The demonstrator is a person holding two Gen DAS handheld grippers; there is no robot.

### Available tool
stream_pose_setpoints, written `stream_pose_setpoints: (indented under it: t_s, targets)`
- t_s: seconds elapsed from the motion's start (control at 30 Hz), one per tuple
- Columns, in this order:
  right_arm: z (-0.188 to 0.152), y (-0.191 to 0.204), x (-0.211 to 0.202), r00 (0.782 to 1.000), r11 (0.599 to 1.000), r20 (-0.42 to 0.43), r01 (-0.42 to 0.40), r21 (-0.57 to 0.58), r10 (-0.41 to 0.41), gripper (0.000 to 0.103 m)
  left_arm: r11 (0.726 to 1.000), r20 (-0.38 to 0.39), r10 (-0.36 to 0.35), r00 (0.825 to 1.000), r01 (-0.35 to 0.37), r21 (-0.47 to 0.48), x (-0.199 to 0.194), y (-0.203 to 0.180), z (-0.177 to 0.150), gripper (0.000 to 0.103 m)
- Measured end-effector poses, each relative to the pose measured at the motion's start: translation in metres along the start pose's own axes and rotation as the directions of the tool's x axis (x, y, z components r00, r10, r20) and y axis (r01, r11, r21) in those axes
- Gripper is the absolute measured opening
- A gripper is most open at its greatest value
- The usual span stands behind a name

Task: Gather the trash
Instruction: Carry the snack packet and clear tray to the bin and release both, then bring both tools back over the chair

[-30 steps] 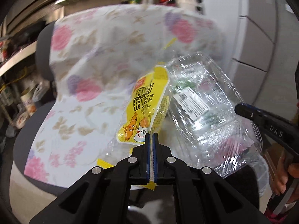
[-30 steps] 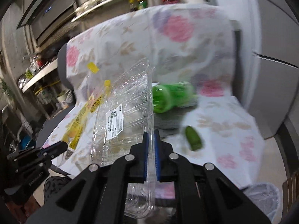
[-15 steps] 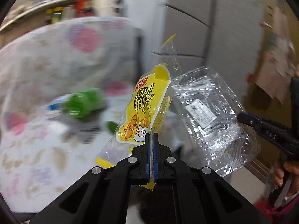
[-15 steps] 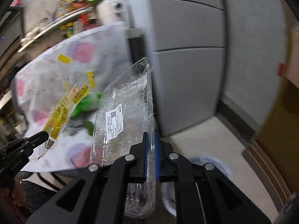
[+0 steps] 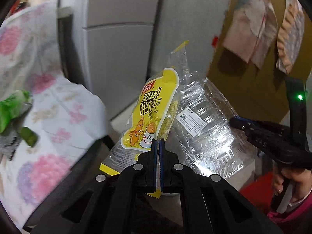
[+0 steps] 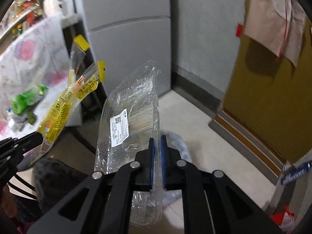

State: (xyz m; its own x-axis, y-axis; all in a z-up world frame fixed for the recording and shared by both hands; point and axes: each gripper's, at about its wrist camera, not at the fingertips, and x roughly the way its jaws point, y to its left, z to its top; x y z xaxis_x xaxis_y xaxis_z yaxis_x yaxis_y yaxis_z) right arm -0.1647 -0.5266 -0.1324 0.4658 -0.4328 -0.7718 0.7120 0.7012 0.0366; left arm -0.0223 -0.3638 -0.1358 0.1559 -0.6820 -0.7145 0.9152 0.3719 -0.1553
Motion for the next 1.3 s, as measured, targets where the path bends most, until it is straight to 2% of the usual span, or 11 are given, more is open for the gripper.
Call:
stream_pose_setpoints:
  t_s: [0.23,0.33,0.4,0.43,0.47,0.53,0.73,0.87,0.97,1.13,1.3]
  targets:
    - [-0.014,-0.006,0.061,0.989,1.000,-0.147,0.007,0.022,-0.003,0.008,0.999,-0.125,-0.027,0.992,0.030,0.022,0.051,-0.014,0.002,0.004]
    - [-0.016,-0.008,0.085,0.981,0.999,-0.194,0.002,0.047,0.007,0.011,0.999,-0.159,-0.041,0.987,0.044,0.018,0.071,-0.015,0.006,0.009]
    - [-0.017,-0.011,0.091,0.979,0.997,-0.203,-0.019,0.077,0.034,0.024,0.999,-0.182,-0.034,0.983,0.037,0.013,0.079,-0.016,0.007,0.019]
    - [-0.015,-0.011,0.091,0.979,0.997,-0.200,-0.012,0.082,0.028,0.042,0.999,-0.186,-0.029,0.982,0.031,0.008,0.082,-0.015,0.008,0.033]
    - [-0.013,-0.012,0.089,0.982,0.996,-0.186,-0.011,0.083,0.026,0.050,0.999,-0.183,-0.032,0.983,0.032,0.000,0.082,-0.014,0.008,0.046]
    - [-0.009,-0.012,0.084,0.985,0.997,-0.169,-0.009,0.080,0.023,0.051,0.999,-0.170,-0.042,0.985,0.040,-0.014,0.079,-0.010,0.008,0.052]
    - [0.009,-0.021,0.053,0.997,0.995,-0.075,0.009,0.100,-0.001,0.051,0.999,-0.099,0.022,0.995,-0.025,-0.033,0.049,0.007,0.011,0.055]
    - [0.019,-0.017,0.021,1.000,0.995,0.008,0.009,0.098,-0.010,0.051,0.995,-0.063,0.082,0.995,-0.086,-0.055,0.027,0.021,0.008,0.056]
    - [0.023,-0.006,0.001,0.999,0.997,0.054,-0.010,0.082,0.005,0.051,0.987,-0.045,0.137,0.990,-0.140,-0.080,0.011,0.029,0.006,0.056]
    - [0.026,0.025,-0.022,0.991,0.996,0.103,-0.087,0.026,0.084,0.051,0.966,-0.020,0.228,0.973,-0.229,-0.123,-0.026,0.050,-0.009,0.056]
    - [0.028,0.064,-0.036,0.977,0.984,0.120,-0.174,-0.043,0.178,0.051,0.926,0.000,0.318,0.948,-0.310,-0.214,-0.069,0.081,-0.033,0.056]
